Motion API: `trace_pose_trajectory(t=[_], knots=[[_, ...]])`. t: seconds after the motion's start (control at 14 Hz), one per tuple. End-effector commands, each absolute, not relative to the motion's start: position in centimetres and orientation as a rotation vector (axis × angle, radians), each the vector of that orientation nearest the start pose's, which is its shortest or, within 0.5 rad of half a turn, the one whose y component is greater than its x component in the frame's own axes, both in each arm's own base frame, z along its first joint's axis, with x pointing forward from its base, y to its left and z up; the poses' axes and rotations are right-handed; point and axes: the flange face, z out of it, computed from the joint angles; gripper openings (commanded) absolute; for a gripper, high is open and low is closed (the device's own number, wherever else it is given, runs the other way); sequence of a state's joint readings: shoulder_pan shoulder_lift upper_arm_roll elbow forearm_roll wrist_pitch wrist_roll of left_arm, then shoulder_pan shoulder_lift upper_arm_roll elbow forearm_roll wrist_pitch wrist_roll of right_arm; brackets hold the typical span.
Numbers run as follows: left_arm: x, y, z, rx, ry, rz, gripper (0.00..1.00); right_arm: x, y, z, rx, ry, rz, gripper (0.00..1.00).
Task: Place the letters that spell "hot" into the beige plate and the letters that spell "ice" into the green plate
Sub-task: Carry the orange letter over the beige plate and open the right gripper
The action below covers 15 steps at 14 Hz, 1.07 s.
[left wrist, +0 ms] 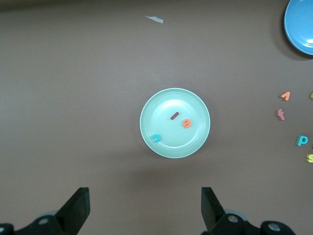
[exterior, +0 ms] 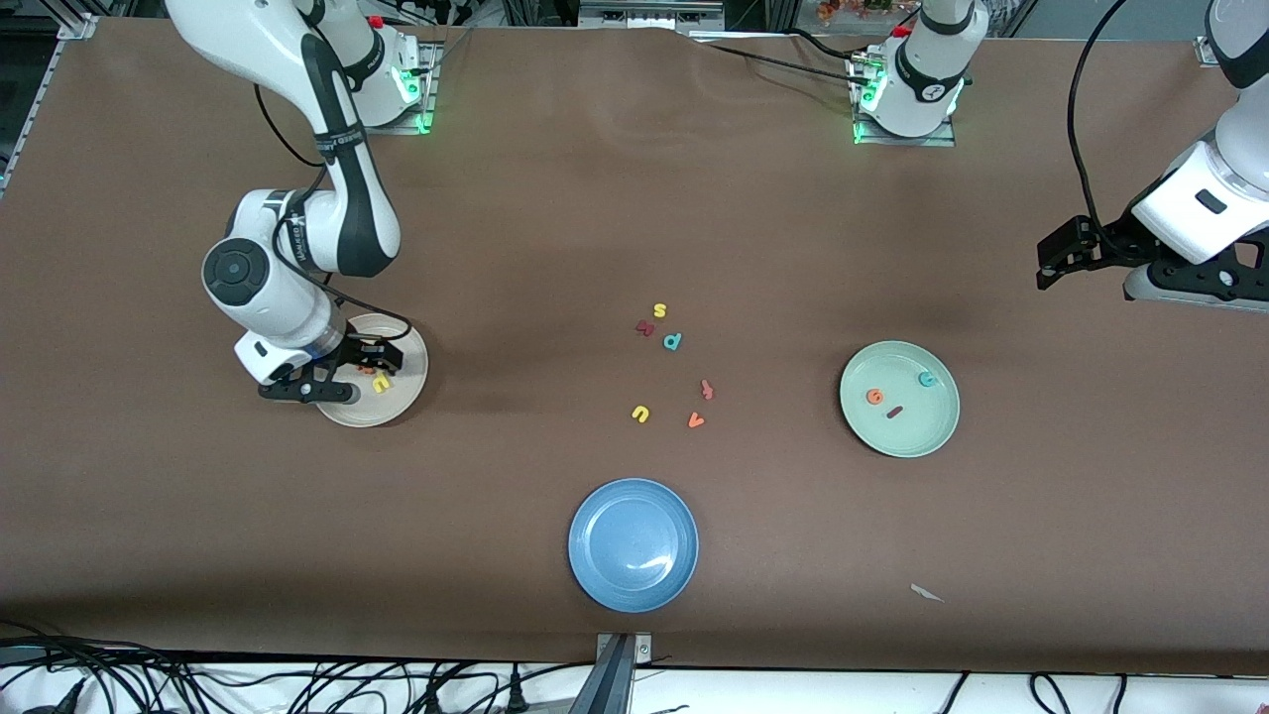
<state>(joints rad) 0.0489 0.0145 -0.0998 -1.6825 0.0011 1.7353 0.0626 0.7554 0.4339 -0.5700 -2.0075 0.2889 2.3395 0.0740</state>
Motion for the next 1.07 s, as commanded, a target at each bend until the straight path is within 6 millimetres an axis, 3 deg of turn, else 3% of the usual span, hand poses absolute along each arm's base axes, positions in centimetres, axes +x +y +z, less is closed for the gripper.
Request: trace_pose_trajectory(t=[0.0,0.21,0.64,0.78,1.0], knots=[[57.2,-2.7,58.3,-3.13,0.17,-0.055,1.0,59.9,14.5,31.2,-3.117,0.192,0.151,1.0],[57.3,-2.7,58.3,-3.13,0.17,-0.058,1.0,61.0,16.4,35.7,-3.103,0.19,0.238,1.0],[57.3,-2.6,58.4,-3.13,0.165,-0.06,1.0,61.5,18.4,39.9,-3.097,0.216,0.296,1.0],[57.3,-2.5,58.4,-3.13,0.163,-0.06,1.0,62.4,16.5,41.3,-3.086,0.24,0.275,1.0],[57.3,-2.4,58.4,-3.13,0.16,-0.06,1.0,62.2,14.7,42.9,-3.033,0.226,0.309,1.0]])
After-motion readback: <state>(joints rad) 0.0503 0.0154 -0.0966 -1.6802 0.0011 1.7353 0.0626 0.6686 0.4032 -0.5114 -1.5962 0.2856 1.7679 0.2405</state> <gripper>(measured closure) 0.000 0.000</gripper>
